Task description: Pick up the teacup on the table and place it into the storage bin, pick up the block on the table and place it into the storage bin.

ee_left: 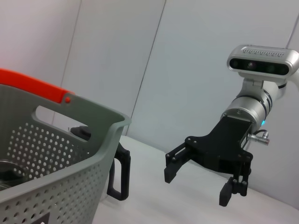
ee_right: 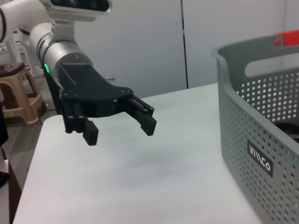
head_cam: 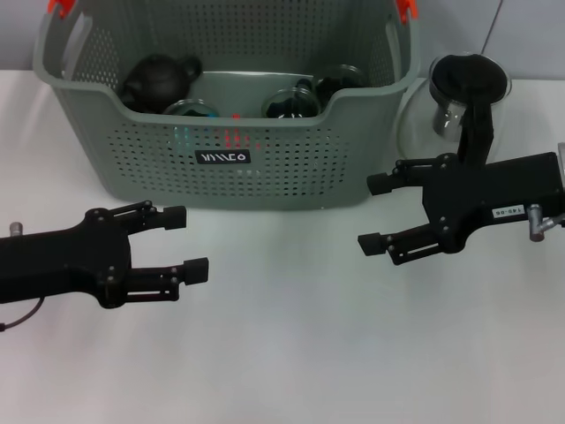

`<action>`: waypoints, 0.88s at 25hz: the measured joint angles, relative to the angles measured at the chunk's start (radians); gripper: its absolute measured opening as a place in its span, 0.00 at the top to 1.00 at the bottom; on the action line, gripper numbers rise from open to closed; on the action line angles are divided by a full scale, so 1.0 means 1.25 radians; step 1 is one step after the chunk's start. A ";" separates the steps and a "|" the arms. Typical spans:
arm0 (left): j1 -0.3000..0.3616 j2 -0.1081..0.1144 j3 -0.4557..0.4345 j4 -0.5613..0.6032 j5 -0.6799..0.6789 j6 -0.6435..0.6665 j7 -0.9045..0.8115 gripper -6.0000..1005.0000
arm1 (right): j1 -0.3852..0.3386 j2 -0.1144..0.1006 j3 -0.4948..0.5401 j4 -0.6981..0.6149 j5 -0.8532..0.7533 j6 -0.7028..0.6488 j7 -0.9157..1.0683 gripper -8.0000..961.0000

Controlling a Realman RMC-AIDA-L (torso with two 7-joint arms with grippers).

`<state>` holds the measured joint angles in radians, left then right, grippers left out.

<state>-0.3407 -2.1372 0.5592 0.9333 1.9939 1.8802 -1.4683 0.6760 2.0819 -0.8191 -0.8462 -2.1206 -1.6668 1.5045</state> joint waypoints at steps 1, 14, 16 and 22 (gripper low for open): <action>0.000 0.000 0.001 -0.002 0.000 0.000 0.002 0.13 | 0.000 0.001 -0.003 0.000 0.000 0.002 0.000 0.04; -0.060 0.009 0.026 -0.097 0.025 -0.026 0.069 0.13 | -0.015 -0.005 -0.005 -0.005 0.000 -0.015 0.000 0.04; -0.065 0.009 0.032 -0.105 0.030 -0.033 0.073 0.13 | -0.015 -0.008 -0.004 -0.006 -0.001 -0.019 0.000 0.04; -0.076 0.007 0.078 -0.134 0.040 -0.100 0.083 0.13 | -0.020 -0.014 -0.006 -0.007 -0.015 -0.013 0.001 0.04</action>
<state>-0.4362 -2.1288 0.6570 0.7659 2.0436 1.7548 -1.3648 0.6509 2.0641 -0.8264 -0.8554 -2.1391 -1.6830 1.5053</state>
